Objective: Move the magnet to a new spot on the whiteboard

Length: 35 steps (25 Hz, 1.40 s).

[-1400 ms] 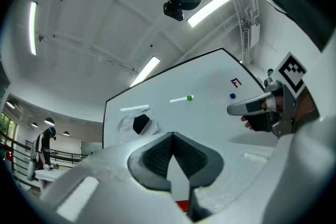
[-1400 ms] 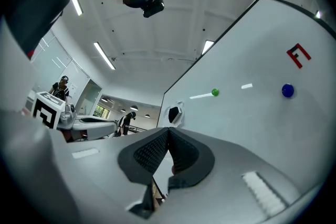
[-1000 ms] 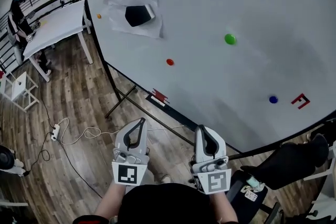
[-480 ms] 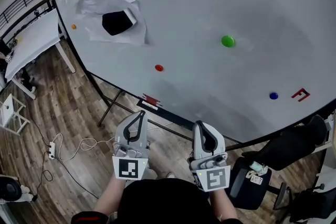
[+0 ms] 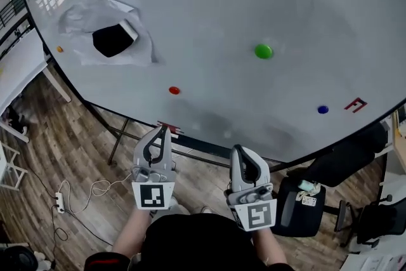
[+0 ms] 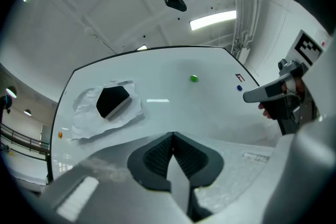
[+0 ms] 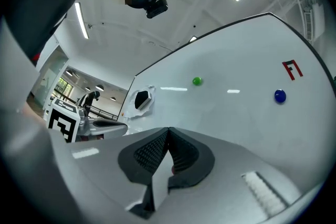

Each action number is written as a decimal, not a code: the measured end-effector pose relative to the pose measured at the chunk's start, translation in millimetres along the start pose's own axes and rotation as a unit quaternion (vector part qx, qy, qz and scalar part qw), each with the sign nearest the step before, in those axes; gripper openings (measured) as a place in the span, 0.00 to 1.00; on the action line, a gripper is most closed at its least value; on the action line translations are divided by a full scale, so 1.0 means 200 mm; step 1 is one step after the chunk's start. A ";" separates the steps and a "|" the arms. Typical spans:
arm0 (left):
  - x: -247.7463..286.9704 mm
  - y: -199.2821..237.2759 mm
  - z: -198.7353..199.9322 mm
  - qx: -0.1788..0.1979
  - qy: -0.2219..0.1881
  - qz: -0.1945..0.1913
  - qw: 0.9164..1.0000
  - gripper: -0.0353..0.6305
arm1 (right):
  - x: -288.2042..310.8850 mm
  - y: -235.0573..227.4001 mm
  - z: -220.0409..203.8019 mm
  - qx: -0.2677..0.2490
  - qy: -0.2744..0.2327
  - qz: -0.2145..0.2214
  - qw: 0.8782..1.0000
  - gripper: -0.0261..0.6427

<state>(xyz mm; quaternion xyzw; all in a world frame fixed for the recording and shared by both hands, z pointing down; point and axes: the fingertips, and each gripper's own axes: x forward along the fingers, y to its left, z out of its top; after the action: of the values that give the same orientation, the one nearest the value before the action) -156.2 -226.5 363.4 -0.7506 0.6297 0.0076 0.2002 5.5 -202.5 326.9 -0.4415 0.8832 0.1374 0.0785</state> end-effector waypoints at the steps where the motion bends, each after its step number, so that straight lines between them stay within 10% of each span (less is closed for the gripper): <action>1: 0.02 0.01 -0.01 0.002 0.000 -0.002 1.000 0.06 | 0.00 -0.01 -0.01 -0.003 0.001 -0.005 1.000 0.04; 35: 0.49 0.09 -0.30 -0.040 0.020 -0.011 0.999 0.26 | 0.11 -0.12 -0.19 -0.027 0.063 -0.100 0.993 0.04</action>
<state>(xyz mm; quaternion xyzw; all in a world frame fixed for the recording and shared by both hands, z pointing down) -167.2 -339.0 387.1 -0.7650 0.6242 0.0153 0.1579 11.1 -243.9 353.3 -0.5376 0.8335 0.1250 0.0244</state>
